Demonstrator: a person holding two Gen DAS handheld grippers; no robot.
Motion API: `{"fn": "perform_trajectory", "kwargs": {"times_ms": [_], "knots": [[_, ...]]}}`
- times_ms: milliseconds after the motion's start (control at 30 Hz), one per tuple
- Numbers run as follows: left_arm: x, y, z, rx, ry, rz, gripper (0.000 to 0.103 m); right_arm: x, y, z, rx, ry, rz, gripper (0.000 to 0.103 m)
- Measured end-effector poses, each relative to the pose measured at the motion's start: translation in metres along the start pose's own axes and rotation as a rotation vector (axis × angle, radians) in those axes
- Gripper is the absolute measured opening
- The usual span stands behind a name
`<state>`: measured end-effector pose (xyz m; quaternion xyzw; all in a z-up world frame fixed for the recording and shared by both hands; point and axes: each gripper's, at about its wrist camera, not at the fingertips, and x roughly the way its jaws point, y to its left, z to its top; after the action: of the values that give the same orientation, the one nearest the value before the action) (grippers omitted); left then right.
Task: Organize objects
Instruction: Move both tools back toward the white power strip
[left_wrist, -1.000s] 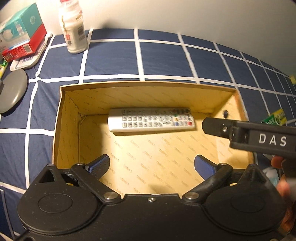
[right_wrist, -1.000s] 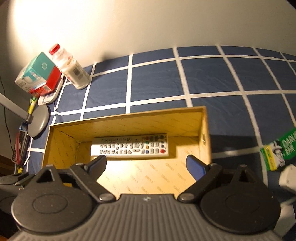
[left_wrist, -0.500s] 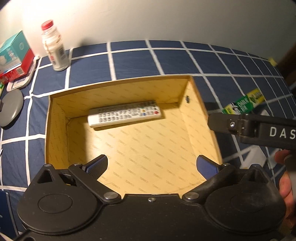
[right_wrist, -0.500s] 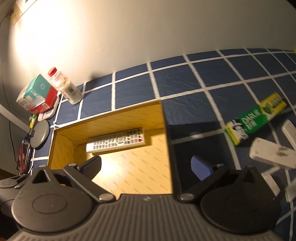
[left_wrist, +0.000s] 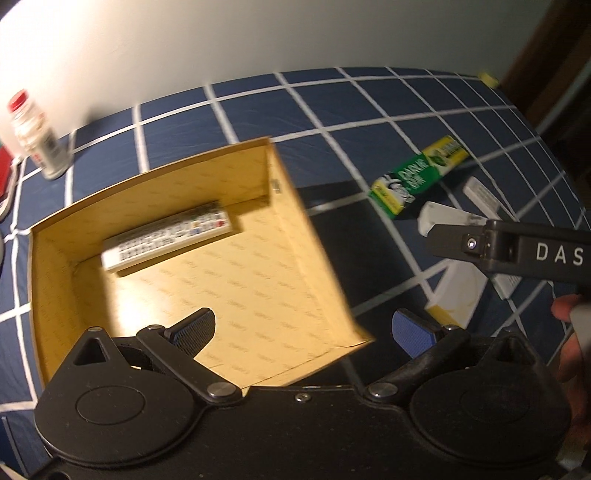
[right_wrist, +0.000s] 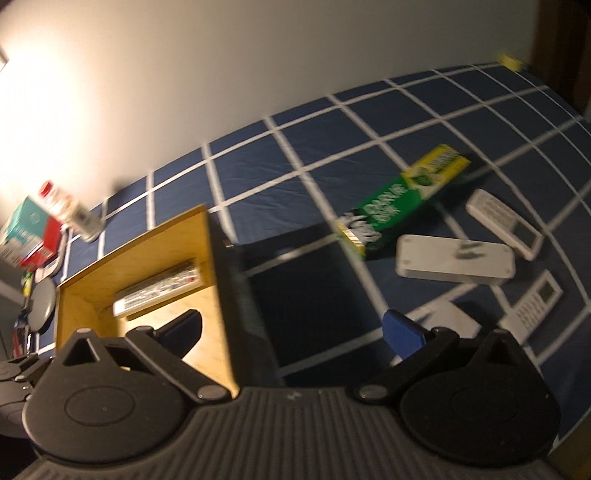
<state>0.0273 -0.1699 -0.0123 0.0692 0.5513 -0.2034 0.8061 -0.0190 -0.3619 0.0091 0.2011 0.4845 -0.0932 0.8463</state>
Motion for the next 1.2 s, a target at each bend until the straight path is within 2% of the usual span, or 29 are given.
{"fn": "perform_trajectory", "kwargs": {"times_ms": [367,667,900,1200], "knots": [[0.040,-0.076,0.034,0.070,0.044,-0.006,0.103,0.007,-0.094,0.030,0.104,0.033,-0.075,0.103],[0.086,-0.135,0.066,0.103,0.097,-0.021,0.103,0.030,-0.169,0.057,0.174,0.080,-0.099,0.103],[0.125,-0.168,0.086,0.133,0.148,-0.026,0.103,0.052,-0.206,0.071,0.216,0.123,-0.101,0.103],[0.174,-0.189,0.102,0.161,0.220,-0.042,0.103,0.093,-0.230,0.082,0.239,0.197,-0.083,0.103]]}}
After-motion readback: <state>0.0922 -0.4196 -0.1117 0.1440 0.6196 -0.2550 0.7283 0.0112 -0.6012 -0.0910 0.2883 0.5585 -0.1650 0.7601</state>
